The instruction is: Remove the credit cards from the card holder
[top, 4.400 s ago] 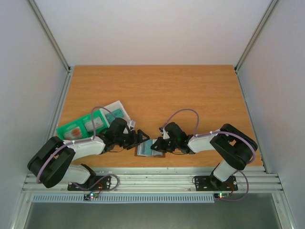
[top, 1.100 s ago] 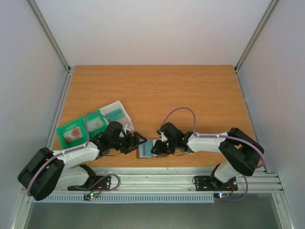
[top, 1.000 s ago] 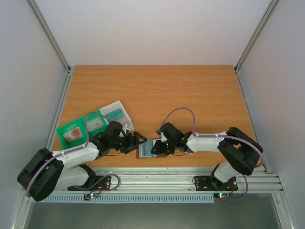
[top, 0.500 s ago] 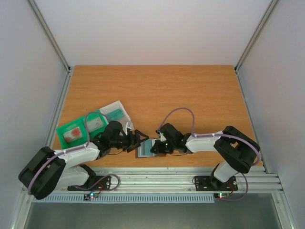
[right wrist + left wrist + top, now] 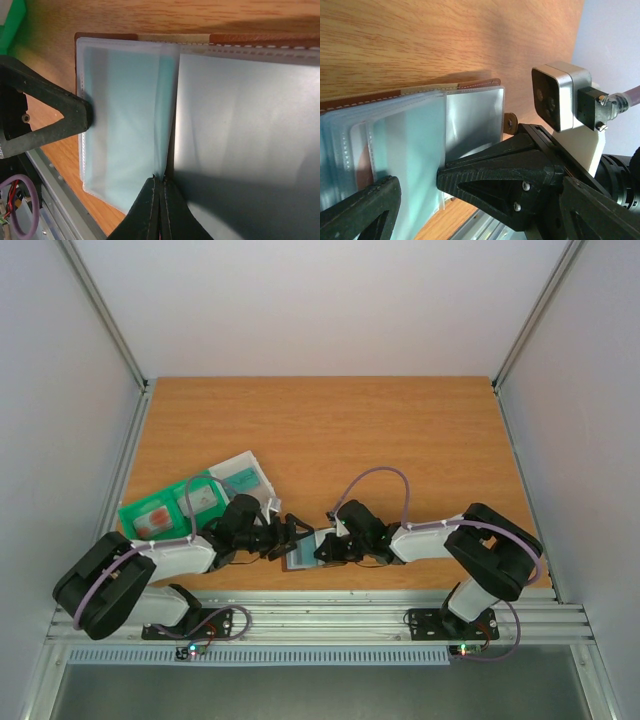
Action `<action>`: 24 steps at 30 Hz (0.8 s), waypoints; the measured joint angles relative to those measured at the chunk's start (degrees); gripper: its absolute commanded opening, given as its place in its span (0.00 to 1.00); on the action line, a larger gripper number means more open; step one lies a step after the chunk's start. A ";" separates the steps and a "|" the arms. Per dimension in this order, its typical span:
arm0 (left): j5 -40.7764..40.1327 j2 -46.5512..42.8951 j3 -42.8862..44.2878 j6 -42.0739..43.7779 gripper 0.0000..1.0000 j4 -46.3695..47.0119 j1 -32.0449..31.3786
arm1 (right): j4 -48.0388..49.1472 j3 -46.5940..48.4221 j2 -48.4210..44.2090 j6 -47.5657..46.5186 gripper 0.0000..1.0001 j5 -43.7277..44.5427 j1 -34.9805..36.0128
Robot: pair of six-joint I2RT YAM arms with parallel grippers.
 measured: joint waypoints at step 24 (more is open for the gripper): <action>-3.52 -6.58 -1.44 2.78 0.88 -7.50 0.02 | 4.94 -1.46 0.96 1.68 0.02 -0.26 0.00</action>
